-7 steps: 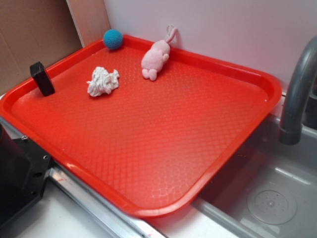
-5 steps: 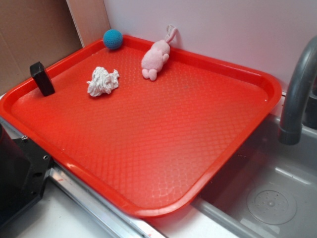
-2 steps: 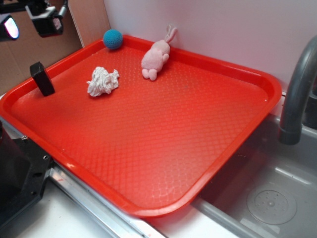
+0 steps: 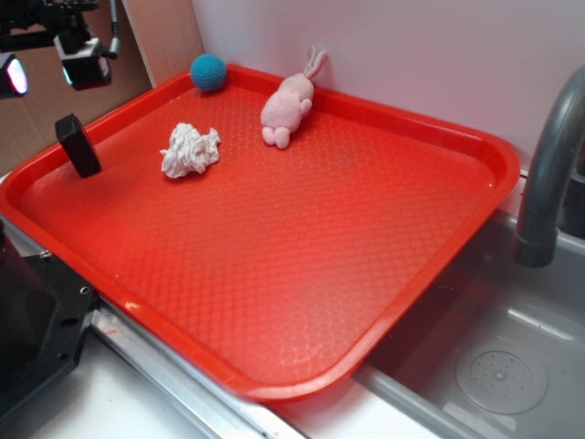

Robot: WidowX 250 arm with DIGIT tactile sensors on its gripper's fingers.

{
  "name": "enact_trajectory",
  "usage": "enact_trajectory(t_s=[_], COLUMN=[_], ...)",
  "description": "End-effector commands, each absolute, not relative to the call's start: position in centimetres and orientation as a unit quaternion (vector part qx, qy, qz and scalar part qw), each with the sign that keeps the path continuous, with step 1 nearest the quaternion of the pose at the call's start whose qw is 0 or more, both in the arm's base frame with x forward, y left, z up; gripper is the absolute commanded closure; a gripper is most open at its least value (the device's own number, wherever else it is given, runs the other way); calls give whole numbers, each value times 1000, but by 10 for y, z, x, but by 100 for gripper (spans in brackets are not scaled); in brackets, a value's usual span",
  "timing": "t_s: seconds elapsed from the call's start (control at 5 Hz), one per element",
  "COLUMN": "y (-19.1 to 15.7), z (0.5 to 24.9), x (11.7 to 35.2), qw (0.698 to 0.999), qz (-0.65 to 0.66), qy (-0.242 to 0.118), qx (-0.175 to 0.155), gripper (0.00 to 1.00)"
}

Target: Grab the black box.

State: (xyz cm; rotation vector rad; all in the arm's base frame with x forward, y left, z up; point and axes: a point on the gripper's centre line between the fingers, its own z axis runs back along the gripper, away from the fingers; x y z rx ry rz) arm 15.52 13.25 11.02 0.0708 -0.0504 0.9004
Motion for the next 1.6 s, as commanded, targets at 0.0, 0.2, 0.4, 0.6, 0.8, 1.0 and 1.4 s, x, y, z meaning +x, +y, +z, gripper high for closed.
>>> enact_trajectory(t_s=[0.0,0.2,0.4,0.6,0.8,1.0,1.4], y=[164,167,171,173,174,172,167], z=[108,103,92,82,74,70,50], x=[152,161,161,161,167,173,180], qw=[845,836,828,827,827,829,831], qz=[535,548,559,559,557,551,545], qy=[-1,22,42,56,68,77,104], qx=[-13,-13,-9,-16,-32,-45,-47], gripper=[0,0,0,0,0,0,0])
